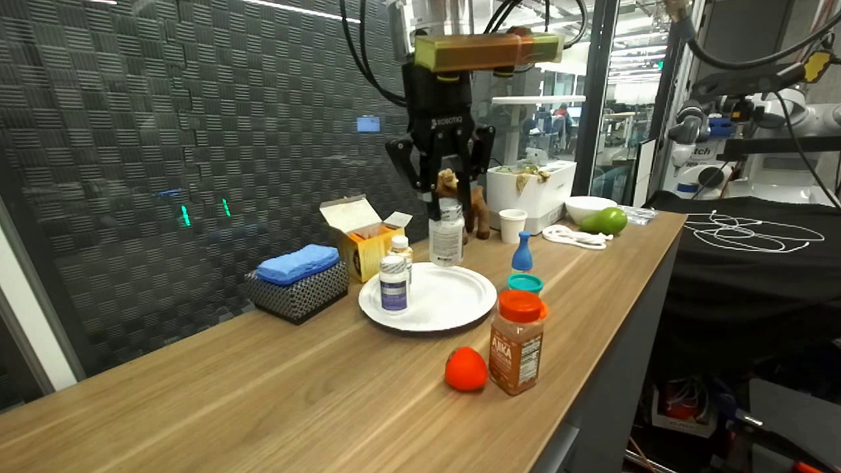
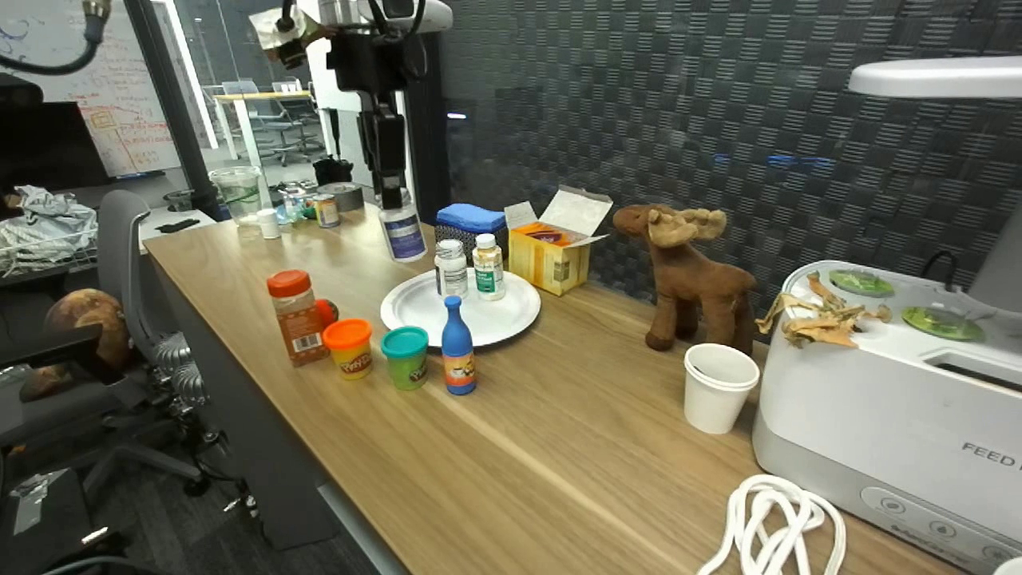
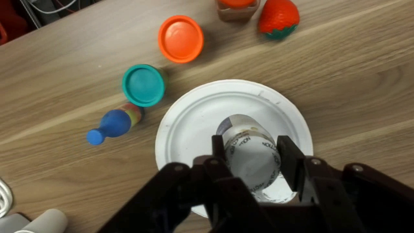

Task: Pick up the bottles and small containers and put them on the white plate.

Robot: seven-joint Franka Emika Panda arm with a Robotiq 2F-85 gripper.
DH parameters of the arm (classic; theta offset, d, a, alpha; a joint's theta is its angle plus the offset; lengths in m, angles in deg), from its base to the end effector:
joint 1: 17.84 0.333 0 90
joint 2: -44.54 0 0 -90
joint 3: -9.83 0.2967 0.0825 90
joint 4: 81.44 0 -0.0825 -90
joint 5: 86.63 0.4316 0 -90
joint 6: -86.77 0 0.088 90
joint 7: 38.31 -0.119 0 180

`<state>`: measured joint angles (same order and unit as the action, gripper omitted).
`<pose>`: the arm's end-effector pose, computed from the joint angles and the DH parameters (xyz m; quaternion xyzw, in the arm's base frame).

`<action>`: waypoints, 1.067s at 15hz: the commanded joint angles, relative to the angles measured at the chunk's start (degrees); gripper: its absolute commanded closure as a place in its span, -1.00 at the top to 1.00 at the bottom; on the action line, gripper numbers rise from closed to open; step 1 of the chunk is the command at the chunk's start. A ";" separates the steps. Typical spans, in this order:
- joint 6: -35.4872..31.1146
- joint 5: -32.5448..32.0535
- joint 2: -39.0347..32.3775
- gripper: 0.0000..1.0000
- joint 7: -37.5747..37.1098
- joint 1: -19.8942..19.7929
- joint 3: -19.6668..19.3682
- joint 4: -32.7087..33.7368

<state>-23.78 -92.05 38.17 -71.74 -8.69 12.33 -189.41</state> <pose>0.6110 0.1178 0.3918 0.9839 -0.1710 -0.0146 0.0508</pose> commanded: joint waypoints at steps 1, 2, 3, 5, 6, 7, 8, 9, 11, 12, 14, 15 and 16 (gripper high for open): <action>0.17 -0.87 1.11 -0.62 -0.47 -2.07 -0.54 -1.38; -0.05 -0.75 0.63 -0.62 -0.15 -2.64 -0.76 -1.39; -0.29 -0.56 -0.13 -0.62 0.19 -3.14 -0.97 -1.16; -1.33 0.25 -1.88 -0.62 0.66 -3.92 -1.30 -0.65; -1.78 0.55 -2.86 -0.62 1.00 -4.18 -1.41 -0.18; -2.21 0.38 -4.05 -0.62 0.84 -4.35 -1.55 0.34; -2.78 0.61 -5.29 -0.62 0.99 -4.56 -1.70 0.85; -3.40 0.94 -6.58 -0.62 1.15 -4.75 -1.87 1.41; -3.99 1.33 -9.15 -0.62 1.56 -5.00 -2.17 3.10; -4.23 1.33 -10.33 -0.62 1.60 -5.03 -2.40 4.05; -4.45 1.32 -12.19 -0.62 1.51 -5.08 -2.90 5.91; -4.46 1.53 -12.82 -0.62 1.43 -5.11 -3.14 6.76; -4.44 1.74 -13.39 -0.62 1.47 -5.08 -3.33 7.55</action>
<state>-28.36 -91.85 26.88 -71.42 -13.70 9.67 -185.84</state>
